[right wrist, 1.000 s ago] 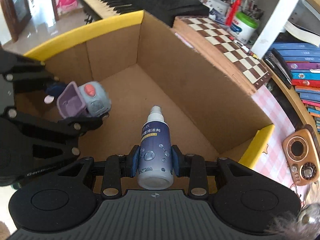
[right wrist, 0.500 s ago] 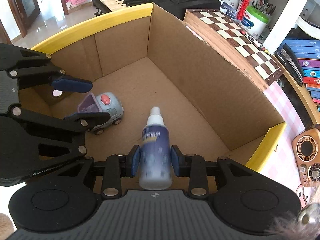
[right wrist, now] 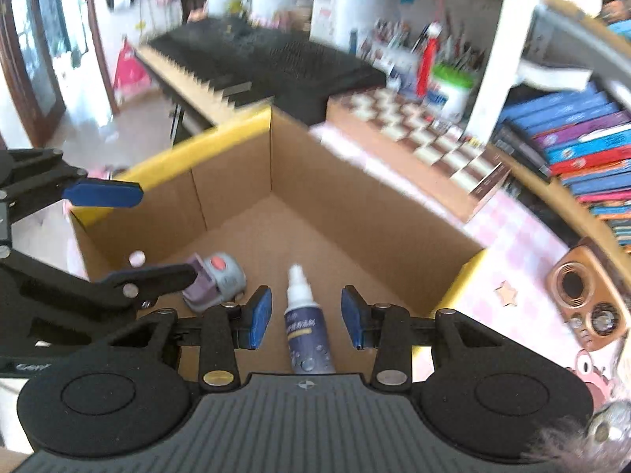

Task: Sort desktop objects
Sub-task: 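Open the left gripper over the box while the right releases the spray bottle inside, then withdraw both grippers from the box back toward the remaining objects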

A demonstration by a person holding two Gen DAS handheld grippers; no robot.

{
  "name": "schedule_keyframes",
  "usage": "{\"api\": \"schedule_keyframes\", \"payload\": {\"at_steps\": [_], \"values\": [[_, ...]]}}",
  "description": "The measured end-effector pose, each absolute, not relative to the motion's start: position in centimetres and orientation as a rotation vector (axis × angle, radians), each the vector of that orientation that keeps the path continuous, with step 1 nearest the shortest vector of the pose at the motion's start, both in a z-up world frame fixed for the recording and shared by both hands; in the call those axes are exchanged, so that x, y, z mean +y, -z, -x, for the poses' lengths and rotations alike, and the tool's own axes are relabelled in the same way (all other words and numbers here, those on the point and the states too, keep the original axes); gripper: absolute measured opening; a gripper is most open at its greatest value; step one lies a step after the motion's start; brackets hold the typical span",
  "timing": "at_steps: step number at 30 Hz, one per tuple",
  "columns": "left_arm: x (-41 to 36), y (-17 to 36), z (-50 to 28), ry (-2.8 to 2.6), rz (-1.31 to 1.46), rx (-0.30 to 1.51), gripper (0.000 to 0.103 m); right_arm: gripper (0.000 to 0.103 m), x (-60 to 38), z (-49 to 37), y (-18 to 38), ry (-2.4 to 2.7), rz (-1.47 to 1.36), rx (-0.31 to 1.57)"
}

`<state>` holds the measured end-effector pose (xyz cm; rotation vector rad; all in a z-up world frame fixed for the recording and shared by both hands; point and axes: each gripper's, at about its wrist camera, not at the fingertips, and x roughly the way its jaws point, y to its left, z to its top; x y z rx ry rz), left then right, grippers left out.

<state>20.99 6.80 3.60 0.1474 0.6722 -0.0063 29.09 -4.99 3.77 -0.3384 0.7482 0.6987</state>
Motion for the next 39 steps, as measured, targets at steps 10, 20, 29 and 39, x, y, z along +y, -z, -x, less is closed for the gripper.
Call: {"api": "schedule_keyframes", "payload": {"at_steps": [10, 20, 29, 39], "values": [[6.4, -8.3, -15.1, -0.025, -0.074, 0.490, 0.085, 0.042, -9.9, -22.2, -8.4, -0.522, 0.203, 0.511], [6.8, -8.6, -8.4, -0.045, -0.007, 0.443, 0.086, 0.045, -13.0, -13.6, -8.7, -0.372, 0.093, 0.406], [6.2, -7.0, -4.4, -0.030, 0.010, 0.485, 0.086, 0.049, -14.2, -7.1, -6.2, -0.282, 0.046, 0.440], [6.0, -3.7, -1.3, -0.027, 0.003, 0.587, 0.089, 0.052, -14.2, -2.0, -2.0, -0.249, 0.033, 0.563]]}}
